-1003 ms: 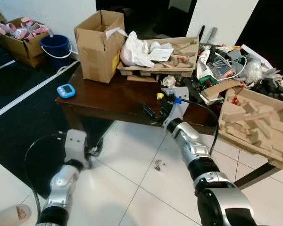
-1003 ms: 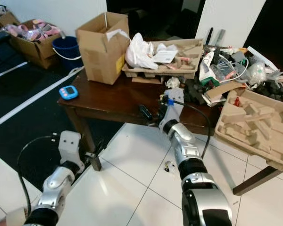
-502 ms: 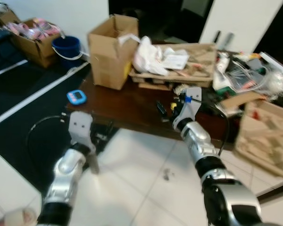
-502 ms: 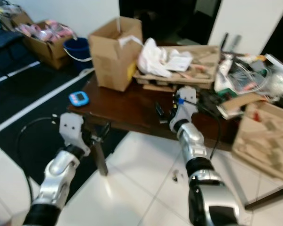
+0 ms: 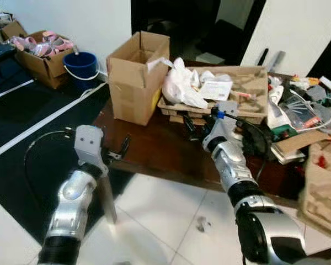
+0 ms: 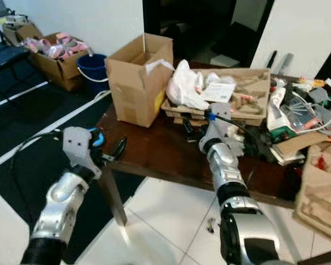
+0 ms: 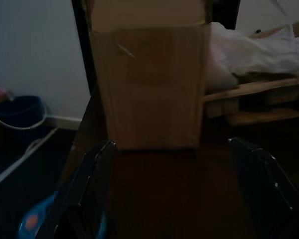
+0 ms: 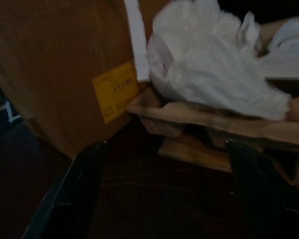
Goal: Picking trash to rubbish bin
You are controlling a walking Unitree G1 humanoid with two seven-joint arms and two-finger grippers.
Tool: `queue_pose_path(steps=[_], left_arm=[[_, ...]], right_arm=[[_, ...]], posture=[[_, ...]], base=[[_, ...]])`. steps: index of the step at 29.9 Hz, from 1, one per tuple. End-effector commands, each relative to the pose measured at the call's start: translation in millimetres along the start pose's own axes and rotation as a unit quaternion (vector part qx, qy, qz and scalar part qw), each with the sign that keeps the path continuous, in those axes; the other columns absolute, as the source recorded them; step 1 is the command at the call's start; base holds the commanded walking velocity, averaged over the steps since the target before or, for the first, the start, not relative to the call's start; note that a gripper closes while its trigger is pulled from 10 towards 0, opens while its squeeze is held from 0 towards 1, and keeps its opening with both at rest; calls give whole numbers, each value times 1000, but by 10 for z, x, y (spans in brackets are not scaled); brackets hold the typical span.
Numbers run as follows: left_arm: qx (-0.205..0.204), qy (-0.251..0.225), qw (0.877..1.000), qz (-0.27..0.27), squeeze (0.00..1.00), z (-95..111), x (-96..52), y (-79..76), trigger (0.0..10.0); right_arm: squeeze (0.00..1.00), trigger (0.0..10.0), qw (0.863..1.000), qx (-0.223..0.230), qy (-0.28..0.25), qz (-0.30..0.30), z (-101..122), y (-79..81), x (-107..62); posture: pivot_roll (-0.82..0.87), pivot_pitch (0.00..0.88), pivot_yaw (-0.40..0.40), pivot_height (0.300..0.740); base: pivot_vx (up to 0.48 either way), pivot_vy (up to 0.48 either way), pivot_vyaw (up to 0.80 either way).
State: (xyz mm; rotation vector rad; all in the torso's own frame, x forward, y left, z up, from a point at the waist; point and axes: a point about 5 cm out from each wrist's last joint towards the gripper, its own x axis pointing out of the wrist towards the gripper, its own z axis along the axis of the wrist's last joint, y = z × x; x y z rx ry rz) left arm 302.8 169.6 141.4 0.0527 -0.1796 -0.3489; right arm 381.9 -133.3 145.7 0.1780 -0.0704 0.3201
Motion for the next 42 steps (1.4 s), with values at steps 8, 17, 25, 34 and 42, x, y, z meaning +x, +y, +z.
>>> queue_pose_path(steps=[8, 17, 25, 34, 42], left_arm=[[-50, -26, 992, -110, 0, 178, 67, -283, 10000], [-66, -28, 981, -179, 0, 233, 27, -465, 10000], [-65, -2, 969, -237, 0, 202, -26, -576, 10000], [17, 53, 969, -241, 0, 104, -53, -454, 10000], [62, 61, 986, -140, 0, 102, 90, -182, 10000]], right_arm=[[0, 10000, 993, 59, -58, 81, 182, -67, -69], [0, 10000, 980, 56, -69, 178, 289, -133, -217], [0, 10000, 967, 47, -65, 243, 373, -167, -360], [0, 10000, 948, -14, -41, 317, 434, -59, -473], [0, 10000, 939, -35, -43, 340, 520, 28, -522]], posture=[[198, 100, -24, 740], [192, 107, -28, 740], [184, 101, -35, 740], [178, 103, -34, 740], [163, 124, -36, 740]], base=[[230, 0, -784], [0, 0, -783], [0, 0, -779], [0, 0, -85], [0, 0, 0]])
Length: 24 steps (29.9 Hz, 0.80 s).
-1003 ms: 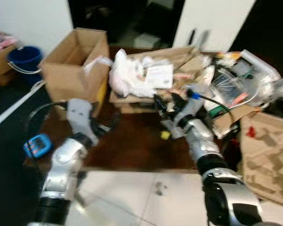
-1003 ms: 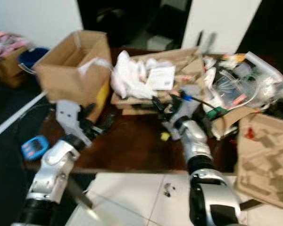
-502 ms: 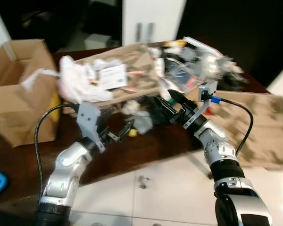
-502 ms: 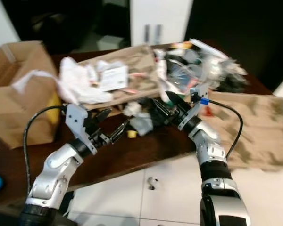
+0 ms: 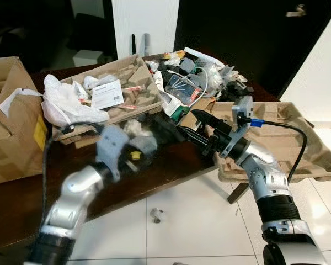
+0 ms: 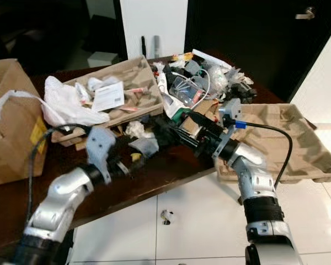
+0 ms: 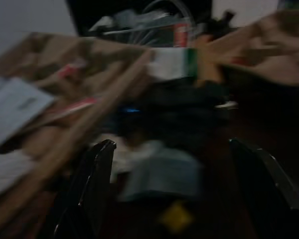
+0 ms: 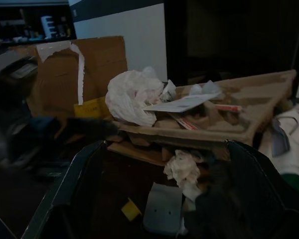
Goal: Picking trash to rubbish bin
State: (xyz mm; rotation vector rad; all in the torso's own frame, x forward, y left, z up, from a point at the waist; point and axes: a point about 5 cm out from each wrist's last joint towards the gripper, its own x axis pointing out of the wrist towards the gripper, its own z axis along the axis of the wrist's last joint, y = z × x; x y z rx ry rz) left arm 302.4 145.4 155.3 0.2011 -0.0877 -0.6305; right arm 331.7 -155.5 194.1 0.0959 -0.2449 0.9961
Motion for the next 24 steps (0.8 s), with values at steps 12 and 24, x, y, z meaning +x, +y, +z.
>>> queue_pose_path(steps=[12, 24], left_arm=[[-116, -105, 979, -132, 0, 238, 281, -381, 10000], [-71, -99, 976, -181, 0, 283, 278, -438, 10000]], right_arm=[[0, 10000, 991, -67, 67, -96, 43, -162, -136], [0, 10000, 969, -139, 197, -58, 313, -185, -692]], posture=[[118, 180, -48, 740], [68, 232, -68, 740]], base=[[0, 0, 0], [0, 0, 0]])
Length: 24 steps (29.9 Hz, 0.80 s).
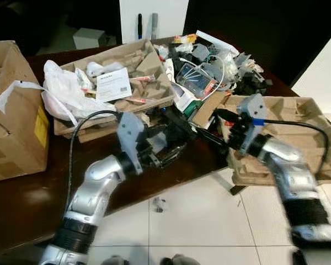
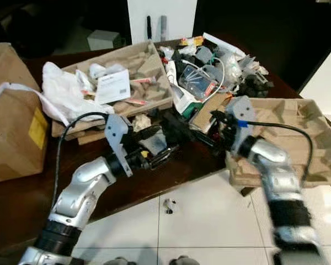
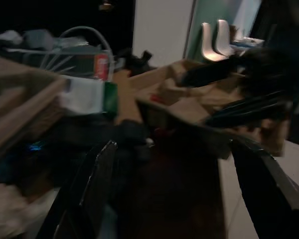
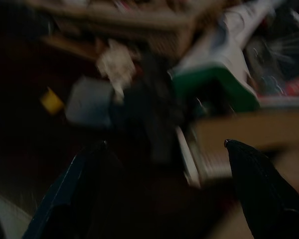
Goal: Picking trash to rubbish bin
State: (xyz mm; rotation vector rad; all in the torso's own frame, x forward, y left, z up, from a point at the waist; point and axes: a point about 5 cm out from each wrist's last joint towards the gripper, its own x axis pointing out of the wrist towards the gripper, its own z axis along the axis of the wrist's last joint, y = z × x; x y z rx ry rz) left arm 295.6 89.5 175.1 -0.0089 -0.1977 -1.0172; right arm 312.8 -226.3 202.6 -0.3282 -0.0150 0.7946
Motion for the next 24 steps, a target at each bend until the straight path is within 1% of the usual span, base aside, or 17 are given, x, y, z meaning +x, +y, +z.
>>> queue_pose_path(steps=[1, 2, 3, 4, 6, 12, 13, 15, 16, 17, 20, 24], left_arm=[[12, 0, 1000, 3, 0, 12, -3, 16, 10000], [12, 0, 1000, 3, 0, 12, -3, 16, 10000], [22, -10, 1000, 13, 0, 62, 18, 38, 10000], [22, -10, 1000, 13, 0, 62, 18, 38, 10000], [32, -21, 999, 25, 0, 112, 48, 62, 10000], [39, -31, 998, 31, 0, 159, 82, 78, 10000], [43, -36, 998, 34, 0, 184, 115, 101, 10000], [43, -36, 998, 34, 0, 184, 115, 101, 10000], [47, -39, 997, 37, 0, 202, 148, 123, 10000], [47, -39, 997, 37, 0, 202, 148, 123, 10000], [59, -42, 997, 25, 0, 240, 246, 169, 10000], [66, -32, 997, 7, 0, 231, 301, 189, 10000]], right_arm=[[0, 10000, 1000, -9, 4, 27, 85, 1, -124], [0, 10000, 1000, -9, 4, 27, 85, 1, -124], [0, 10000, 999, -17, 13, 42, 143, -11, -227], [0, 10000, 999, -17, 13, 42, 143, -11, -227], [0, 10000, 998, -22, 21, 49, 186, -16, -279], [0, 10000, 998, -26, 33, 51, 225, -23, -314], [0, 10000, 997, -24, 39, 68, 247, 16, -323], [0, 10000, 997, -24, 39, 68, 247, 16, -323], [0, 10000, 995, -25, 50, 87, 255, 71, -332], [0, 10000, 995, -25, 50, 87, 255, 71, -332], [0, 10000, 992, -27, 70, 101, 241, 150, -330], [0, 10000, 992, -28, 77, 95, 224, 157, -333]], posture=[[68, 232, -68, 740], [68, 232, -68, 740], [56, 243, -75, 740], [56, 243, -75, 740], [47, 248, -79, 740], [33, 257, -86, 740], [22, 262, -90, 740], [22, 262, -90, 740], [14, 267, -94, 740], [14, 267, -94, 740], [-10, 286, -100, 740], [-18, 292, -101, 740]], base=[[0, 0, 0], [0, 0, 0], [0, 0, 0], [0, 0, 0], [0, 0, 0], [0, 0, 0], [0, 0, 0], [0, 0, 0], [0, 0, 0], [0, 0, 0], [0, 0, 0], [0, 0, 0]])
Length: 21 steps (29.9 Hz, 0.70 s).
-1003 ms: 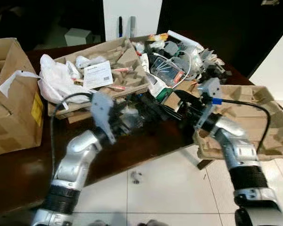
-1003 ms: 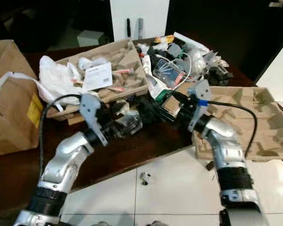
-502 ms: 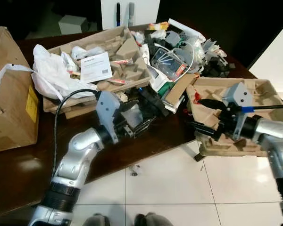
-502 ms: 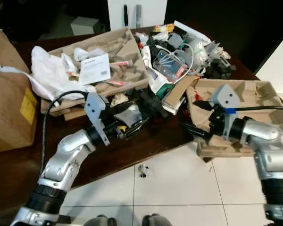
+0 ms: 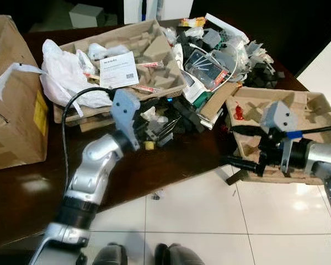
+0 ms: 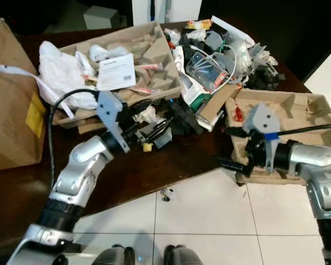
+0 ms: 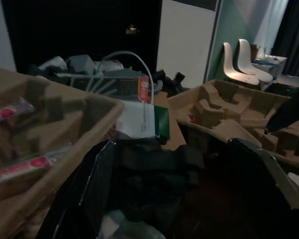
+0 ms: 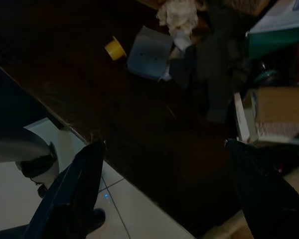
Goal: Picking trash to rubbish bin
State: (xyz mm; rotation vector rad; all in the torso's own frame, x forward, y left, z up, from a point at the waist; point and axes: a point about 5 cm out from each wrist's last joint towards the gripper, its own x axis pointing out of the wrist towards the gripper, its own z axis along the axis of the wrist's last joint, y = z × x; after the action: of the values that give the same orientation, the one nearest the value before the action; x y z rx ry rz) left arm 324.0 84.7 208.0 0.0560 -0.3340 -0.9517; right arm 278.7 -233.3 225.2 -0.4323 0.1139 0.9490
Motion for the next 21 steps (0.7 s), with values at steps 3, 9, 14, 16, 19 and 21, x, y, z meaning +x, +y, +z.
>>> queue_pose_path(steps=[3, 9, 14, 16, 19, 21], left_arm=[[9, 17, 999, -28, 0, -73, 81, -42, 10000], [44, 51, 997, -29, 0, -173, 176, 30, 10000], [87, 62, 994, -25, 0, -175, 261, 76, 10000], [110, 54, 992, -34, 0, -130, 348, 58, 10000], [133, 43, 989, -52, 0, -84, 441, -1, 10000], [153, 39, 985, -72, 0, -60, 503, -57, 10000]], right_arm=[[0, 10000, 1000, -1, 11, 3, -3, 42, -13], [0, 10000, 1000, 4, -24, -8, 80, 70, 49], [0, 10000, 999, 8, -41, -11, 125, 103, 83], [0, 10000, 999, 8, -48, -12, 137, 122, 119], [0, 10000, 998, 9, -55, -11, 149, 145, 149], [0, 10000, 998, 10, -57, -11, 154, 153, 158]], posture=[[-26, 295, -99, 740], [-39, 299, -90, 740], [-40, 298, -82, 740], [-40, 298, -82, 740], [-37, 294, -65, 740], [-36, 293, -64, 740]], base=[[0, 0, 0], [0, 0, 0], [0, 0, 0], [0, 0, 0], [0, 0, 0], [0, 0, 0]])
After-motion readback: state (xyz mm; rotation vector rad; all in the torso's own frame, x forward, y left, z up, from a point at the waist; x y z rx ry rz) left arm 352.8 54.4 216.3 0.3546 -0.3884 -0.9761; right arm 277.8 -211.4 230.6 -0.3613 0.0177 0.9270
